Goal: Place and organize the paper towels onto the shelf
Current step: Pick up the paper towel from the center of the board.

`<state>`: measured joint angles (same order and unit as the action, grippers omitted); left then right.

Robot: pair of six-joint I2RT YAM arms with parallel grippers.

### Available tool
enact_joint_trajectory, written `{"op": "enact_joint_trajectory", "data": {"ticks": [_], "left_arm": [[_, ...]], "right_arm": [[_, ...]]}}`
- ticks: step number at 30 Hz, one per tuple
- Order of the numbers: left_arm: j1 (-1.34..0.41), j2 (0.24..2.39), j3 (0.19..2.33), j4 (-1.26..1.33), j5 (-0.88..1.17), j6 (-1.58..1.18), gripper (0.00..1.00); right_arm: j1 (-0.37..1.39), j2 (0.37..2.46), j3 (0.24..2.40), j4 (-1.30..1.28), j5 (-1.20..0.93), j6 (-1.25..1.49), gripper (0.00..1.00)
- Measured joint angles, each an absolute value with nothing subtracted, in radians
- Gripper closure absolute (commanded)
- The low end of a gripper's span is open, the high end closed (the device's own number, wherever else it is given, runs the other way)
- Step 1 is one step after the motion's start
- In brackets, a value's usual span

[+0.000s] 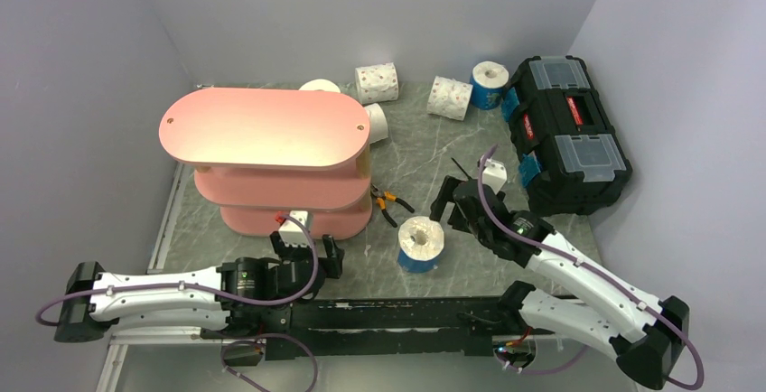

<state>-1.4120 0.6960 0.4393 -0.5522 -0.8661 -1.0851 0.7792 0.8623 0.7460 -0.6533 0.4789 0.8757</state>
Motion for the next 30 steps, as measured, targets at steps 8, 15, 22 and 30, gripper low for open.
{"op": "enact_joint_trajectory", "data": {"ticks": [8,15,22,30], "left_arm": [[-1.412,0.728,0.461,-0.564,-0.862,-1.082,0.01],[-1.412,0.738,0.472,-0.566,-0.861,-1.063,0.01],[-1.412,0.749,0.477,-0.566,-0.860,-1.055,0.01],[-1.412,0.768,0.495,-0.566,-0.859,-1.048,0.01]], "right_arm": [[0.777,0.866,0.683,-0.617,0.358,0.836,0.11],[0.777,0.863,0.667,-0.588,0.277,0.789,0.15],[0.777,0.898,0.668,-0.582,0.223,0.743,0.17],[0.777,0.930,0.668,-0.582,0.180,0.714,0.24]]}}
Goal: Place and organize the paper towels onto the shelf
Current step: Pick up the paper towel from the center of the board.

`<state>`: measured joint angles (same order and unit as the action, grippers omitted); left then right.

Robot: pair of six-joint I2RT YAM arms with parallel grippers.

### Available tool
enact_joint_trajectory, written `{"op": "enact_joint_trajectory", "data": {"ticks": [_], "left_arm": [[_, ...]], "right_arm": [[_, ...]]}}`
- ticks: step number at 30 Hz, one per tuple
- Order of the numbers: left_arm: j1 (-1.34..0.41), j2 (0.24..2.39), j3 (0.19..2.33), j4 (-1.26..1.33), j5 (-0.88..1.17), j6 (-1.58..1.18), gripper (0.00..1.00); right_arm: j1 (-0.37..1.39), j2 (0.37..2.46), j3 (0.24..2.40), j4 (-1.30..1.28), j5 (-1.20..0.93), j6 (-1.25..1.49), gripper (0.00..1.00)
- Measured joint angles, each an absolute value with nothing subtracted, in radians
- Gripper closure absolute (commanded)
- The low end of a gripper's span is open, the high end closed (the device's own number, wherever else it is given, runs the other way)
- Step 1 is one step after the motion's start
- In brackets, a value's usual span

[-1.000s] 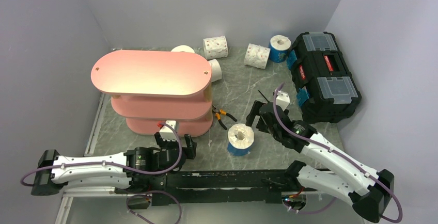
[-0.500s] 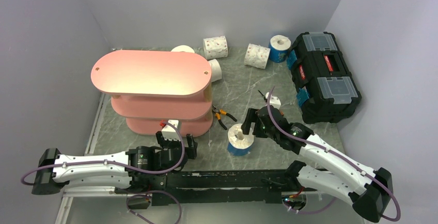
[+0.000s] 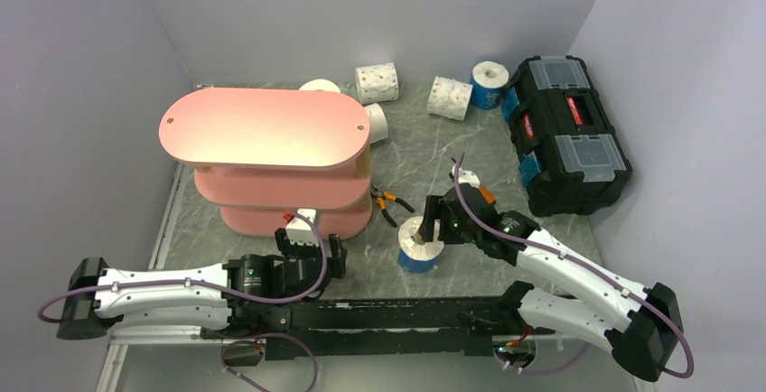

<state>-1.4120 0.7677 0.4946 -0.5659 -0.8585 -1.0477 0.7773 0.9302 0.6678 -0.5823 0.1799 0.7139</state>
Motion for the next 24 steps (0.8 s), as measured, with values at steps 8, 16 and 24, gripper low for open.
{"op": "enact_joint_trajectory", "data": {"ticks": [8,16,24], "left_arm": [[-1.412,0.770,0.495,-0.566,-0.858,-1.048,0.01],[-1.412,0.770,0.495,-0.566,-0.857,-1.051,0.01],[-1.412,0.770,0.495,-0.566,-0.857,-1.052,0.01]], "right_arm": [[0.777,0.950,0.668,-0.582,0.146,0.699,0.32],[0.778,0.992,0.668,-0.582,0.122,0.689,0.35],[0.777,1.003,0.661,-0.581,0.121,0.680,0.48]]}}
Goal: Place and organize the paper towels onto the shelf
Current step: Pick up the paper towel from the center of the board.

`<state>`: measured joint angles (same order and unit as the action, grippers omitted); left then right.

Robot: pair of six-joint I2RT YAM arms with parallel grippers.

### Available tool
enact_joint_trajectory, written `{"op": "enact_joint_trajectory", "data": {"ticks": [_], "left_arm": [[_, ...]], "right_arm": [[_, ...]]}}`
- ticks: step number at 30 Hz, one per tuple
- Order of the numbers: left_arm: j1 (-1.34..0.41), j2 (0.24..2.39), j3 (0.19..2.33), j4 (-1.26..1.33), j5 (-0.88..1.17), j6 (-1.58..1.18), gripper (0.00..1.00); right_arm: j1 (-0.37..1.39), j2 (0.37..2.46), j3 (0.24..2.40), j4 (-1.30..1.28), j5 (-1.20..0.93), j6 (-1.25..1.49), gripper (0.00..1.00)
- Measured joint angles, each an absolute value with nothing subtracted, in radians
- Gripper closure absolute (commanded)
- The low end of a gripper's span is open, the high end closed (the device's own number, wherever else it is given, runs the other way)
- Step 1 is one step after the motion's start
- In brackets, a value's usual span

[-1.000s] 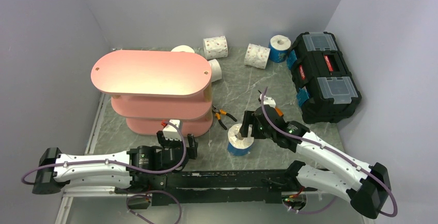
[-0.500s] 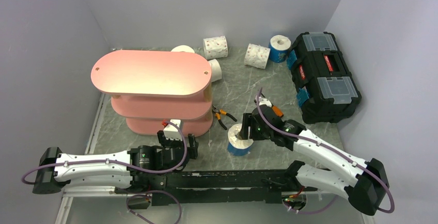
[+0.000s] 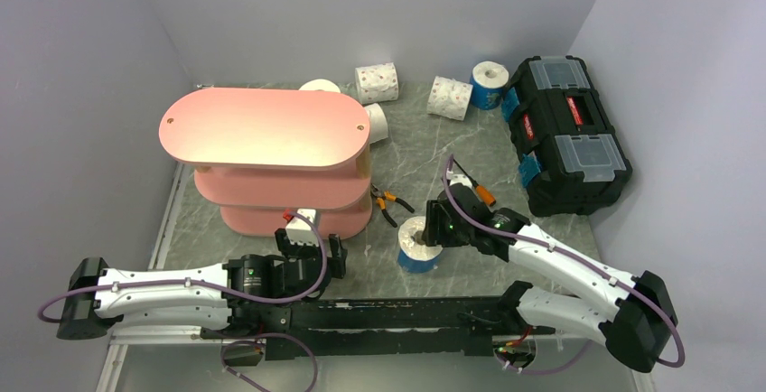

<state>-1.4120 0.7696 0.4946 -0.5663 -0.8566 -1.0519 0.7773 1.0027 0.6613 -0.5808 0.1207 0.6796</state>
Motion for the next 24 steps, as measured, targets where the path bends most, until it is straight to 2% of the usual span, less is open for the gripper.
{"op": "enact_joint_trajectory", "data": {"ticks": [5,13,18,24], "left_arm": [[-1.412,0.770,0.495,-0.567,-0.857,-1.059,0.01],[-1.412,0.769,0.495,-0.575,-0.857,-1.063,0.01],[-1.412,0.762,0.494,-0.591,-0.857,-1.069,0.00],[-1.412,0.742,0.494,-0.596,-0.857,-1.082,0.01]], "right_arm": [[0.778,1.002,0.661,-0.580,0.121,0.674,0.53],[0.780,0.981,0.713,-0.668,0.154,0.653,0.55],[0.780,0.963,0.839,-0.752,0.191,0.631,0.56],[0.780,0.964,1.098,-0.832,0.262,0.578,0.56]]}}
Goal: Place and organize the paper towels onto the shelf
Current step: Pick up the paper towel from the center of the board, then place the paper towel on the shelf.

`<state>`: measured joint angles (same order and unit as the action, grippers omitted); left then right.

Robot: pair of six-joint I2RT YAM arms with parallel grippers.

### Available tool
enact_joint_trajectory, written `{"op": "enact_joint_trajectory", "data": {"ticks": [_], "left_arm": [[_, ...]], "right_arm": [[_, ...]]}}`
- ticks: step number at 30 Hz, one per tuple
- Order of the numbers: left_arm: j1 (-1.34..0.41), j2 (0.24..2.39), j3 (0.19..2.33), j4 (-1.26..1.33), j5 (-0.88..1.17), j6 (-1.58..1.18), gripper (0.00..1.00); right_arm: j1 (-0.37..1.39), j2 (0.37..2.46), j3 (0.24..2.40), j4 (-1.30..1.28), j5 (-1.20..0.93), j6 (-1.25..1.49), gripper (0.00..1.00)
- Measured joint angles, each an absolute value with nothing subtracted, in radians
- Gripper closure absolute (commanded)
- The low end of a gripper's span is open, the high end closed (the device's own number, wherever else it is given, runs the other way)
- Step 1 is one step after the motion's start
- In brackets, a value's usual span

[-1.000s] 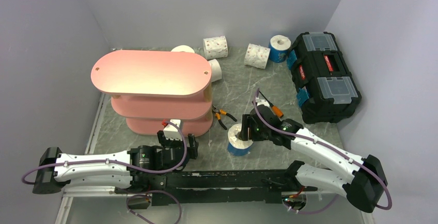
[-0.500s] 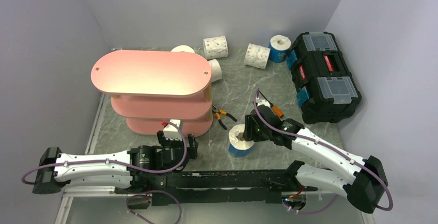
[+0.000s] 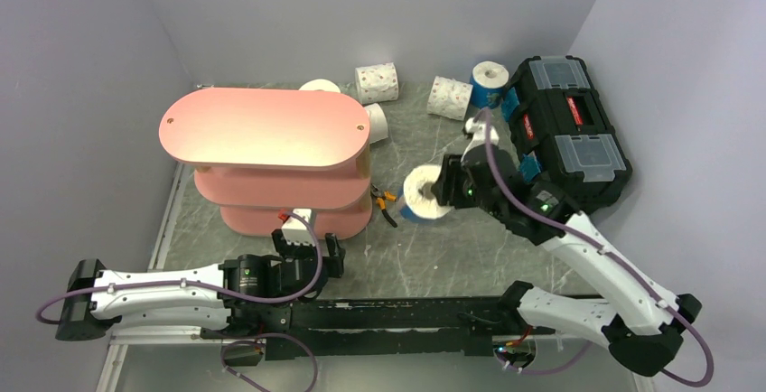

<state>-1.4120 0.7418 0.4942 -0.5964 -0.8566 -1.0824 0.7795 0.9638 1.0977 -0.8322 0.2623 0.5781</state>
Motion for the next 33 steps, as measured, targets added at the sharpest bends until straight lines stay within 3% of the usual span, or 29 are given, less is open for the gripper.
{"op": "enact_joint_trajectory", "data": {"ticks": [14,24,33], "left_arm": [[-1.412,0.741,0.494,-0.615,-0.851,-1.097,0.01],[-1.412,0.766,0.494,-0.617,-0.850,-1.098,0.01],[-1.412,0.796,0.509,-0.647,-0.850,-1.102,0.01]], "right_arm": [[0.780,1.155,1.732,-0.857,0.328,0.423,0.55],[0.780,1.365,2.107,-0.887,0.219,0.361,0.55],[0.780,1.527,2.315,-0.958,0.106,0.346,0.54]]}}
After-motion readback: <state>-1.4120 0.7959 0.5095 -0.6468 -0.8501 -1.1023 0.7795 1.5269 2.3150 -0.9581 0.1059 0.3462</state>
